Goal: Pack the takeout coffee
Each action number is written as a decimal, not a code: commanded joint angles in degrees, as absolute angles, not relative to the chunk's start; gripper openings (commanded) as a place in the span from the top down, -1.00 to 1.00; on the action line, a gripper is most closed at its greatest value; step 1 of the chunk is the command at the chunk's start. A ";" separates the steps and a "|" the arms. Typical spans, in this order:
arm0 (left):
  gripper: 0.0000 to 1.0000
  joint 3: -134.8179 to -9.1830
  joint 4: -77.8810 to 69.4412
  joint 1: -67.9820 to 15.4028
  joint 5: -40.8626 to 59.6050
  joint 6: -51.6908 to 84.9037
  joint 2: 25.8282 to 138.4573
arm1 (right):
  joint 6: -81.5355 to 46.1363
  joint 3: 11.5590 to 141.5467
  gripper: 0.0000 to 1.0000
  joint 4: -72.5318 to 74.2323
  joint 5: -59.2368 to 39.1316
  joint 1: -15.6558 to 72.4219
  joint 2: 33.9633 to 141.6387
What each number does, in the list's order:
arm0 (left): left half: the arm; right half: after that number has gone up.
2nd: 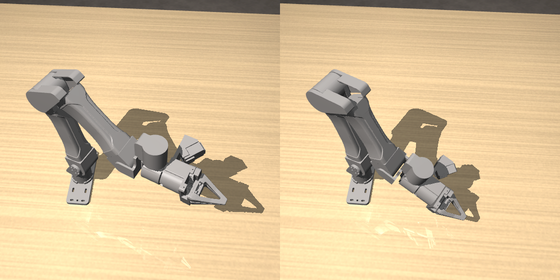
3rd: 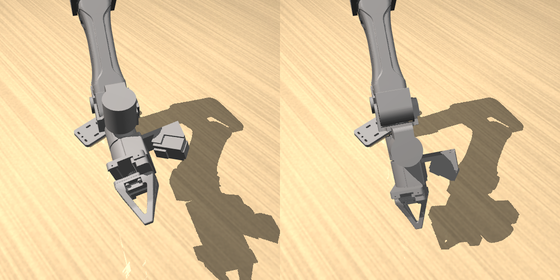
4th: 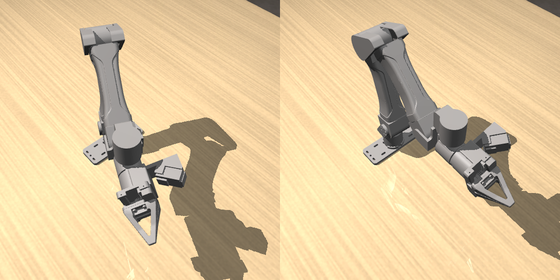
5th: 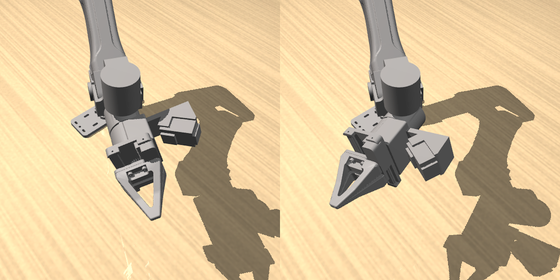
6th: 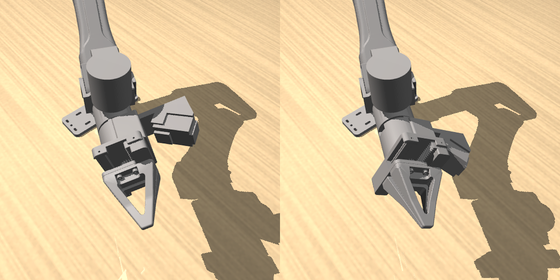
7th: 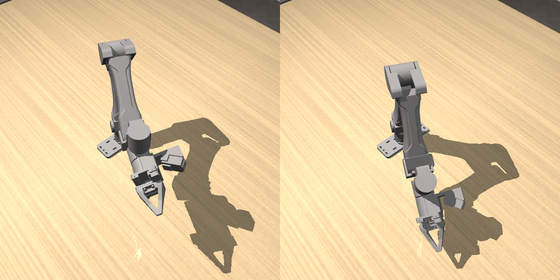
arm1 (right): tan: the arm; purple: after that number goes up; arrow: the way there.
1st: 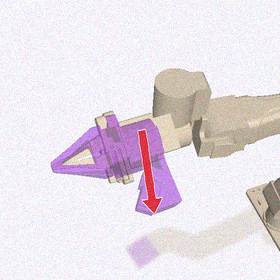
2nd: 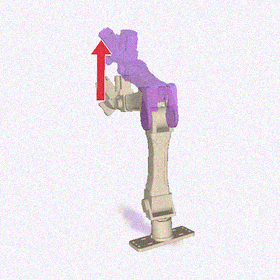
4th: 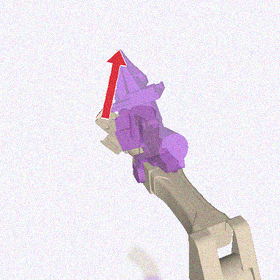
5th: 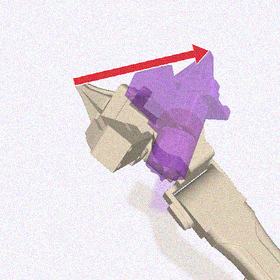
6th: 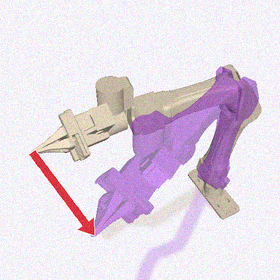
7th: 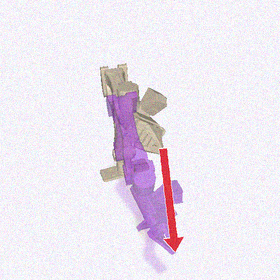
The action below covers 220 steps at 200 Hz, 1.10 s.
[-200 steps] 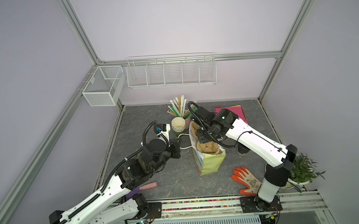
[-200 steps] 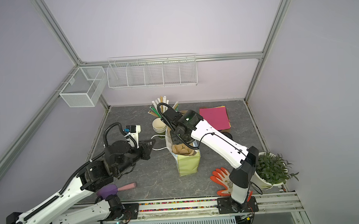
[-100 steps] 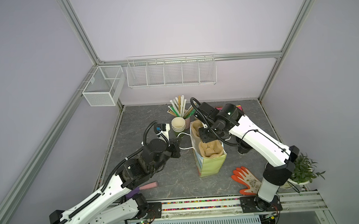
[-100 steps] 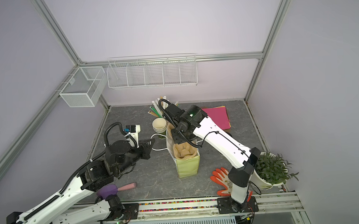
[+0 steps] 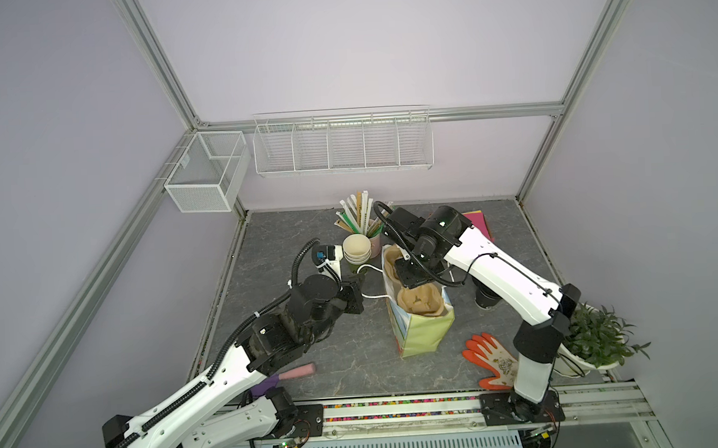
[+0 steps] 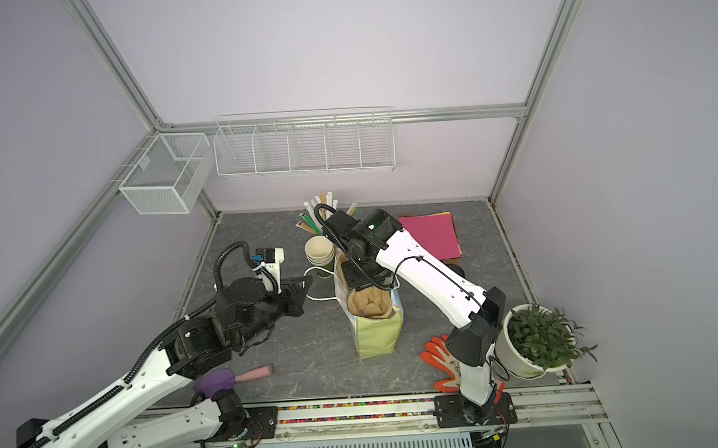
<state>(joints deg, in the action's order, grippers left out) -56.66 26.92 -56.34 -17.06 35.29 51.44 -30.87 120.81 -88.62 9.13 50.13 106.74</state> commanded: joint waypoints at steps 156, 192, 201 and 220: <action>1.00 -58.62 27.01 -56.60 -18.10 32.83 50.87 | -31.39 126.14 0.13 -95.75 7.82 50.03 107.94; 1.00 -58.80 27.09 -56.60 -18.04 32.78 50.88 | -31.07 126.21 0.02 -94.64 8.17 49.97 106.91; 1.00 -58.71 27.02 -56.60 -18.06 32.84 50.91 | -30.94 125.99 0.02 -94.54 8.21 49.98 107.09; 1.00 -58.45 26.84 -56.60 -17.95 33.05 50.81 | -30.54 125.09 0.02 -94.16 8.41 49.93 107.36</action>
